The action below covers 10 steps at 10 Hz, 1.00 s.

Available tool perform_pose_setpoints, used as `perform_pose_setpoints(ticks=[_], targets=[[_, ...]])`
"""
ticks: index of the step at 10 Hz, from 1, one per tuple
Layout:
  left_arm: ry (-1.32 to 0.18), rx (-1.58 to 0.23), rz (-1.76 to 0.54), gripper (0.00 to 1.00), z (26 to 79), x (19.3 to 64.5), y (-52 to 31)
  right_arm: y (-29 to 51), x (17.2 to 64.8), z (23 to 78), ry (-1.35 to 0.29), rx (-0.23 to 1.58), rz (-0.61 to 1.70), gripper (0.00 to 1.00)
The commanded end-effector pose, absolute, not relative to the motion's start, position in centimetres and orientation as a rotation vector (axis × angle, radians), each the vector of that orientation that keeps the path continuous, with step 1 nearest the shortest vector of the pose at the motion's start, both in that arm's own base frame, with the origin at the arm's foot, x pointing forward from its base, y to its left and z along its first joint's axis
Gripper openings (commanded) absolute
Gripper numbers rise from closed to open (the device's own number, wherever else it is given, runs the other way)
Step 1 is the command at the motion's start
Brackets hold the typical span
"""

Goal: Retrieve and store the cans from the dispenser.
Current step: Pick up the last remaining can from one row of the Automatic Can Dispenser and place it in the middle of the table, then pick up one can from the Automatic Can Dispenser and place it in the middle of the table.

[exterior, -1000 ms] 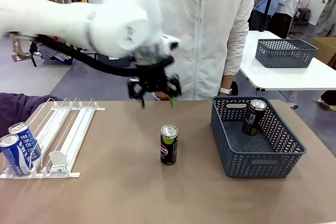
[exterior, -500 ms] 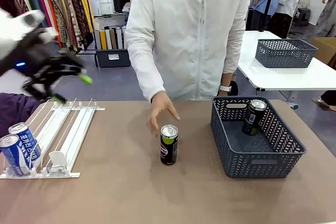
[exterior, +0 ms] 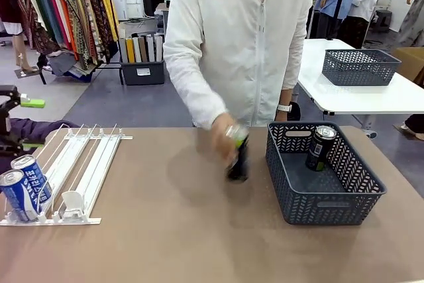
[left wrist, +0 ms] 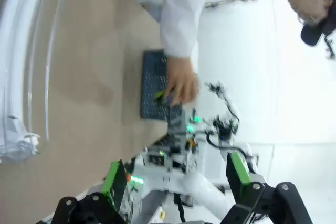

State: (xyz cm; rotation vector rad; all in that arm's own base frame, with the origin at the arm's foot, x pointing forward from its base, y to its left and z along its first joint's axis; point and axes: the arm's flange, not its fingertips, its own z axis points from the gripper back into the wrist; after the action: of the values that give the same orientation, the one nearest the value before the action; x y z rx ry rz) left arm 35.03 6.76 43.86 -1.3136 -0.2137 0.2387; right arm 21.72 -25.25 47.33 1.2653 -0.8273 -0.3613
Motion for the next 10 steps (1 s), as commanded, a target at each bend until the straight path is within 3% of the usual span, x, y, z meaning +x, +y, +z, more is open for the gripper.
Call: perform_pose_setpoints(ticks=[1,10], targets=[[-0.264,-1.262,0.294,1.0,45.6,34.9,7.18,-25.23,21.91,47.64,-0.853,1.285,-0.36,1.0],[-0.264,-1.262,0.294,1.0,45.6,34.9,7.18,-25.23,21.91,47.64,-0.853,1.285,-0.36,1.0]])
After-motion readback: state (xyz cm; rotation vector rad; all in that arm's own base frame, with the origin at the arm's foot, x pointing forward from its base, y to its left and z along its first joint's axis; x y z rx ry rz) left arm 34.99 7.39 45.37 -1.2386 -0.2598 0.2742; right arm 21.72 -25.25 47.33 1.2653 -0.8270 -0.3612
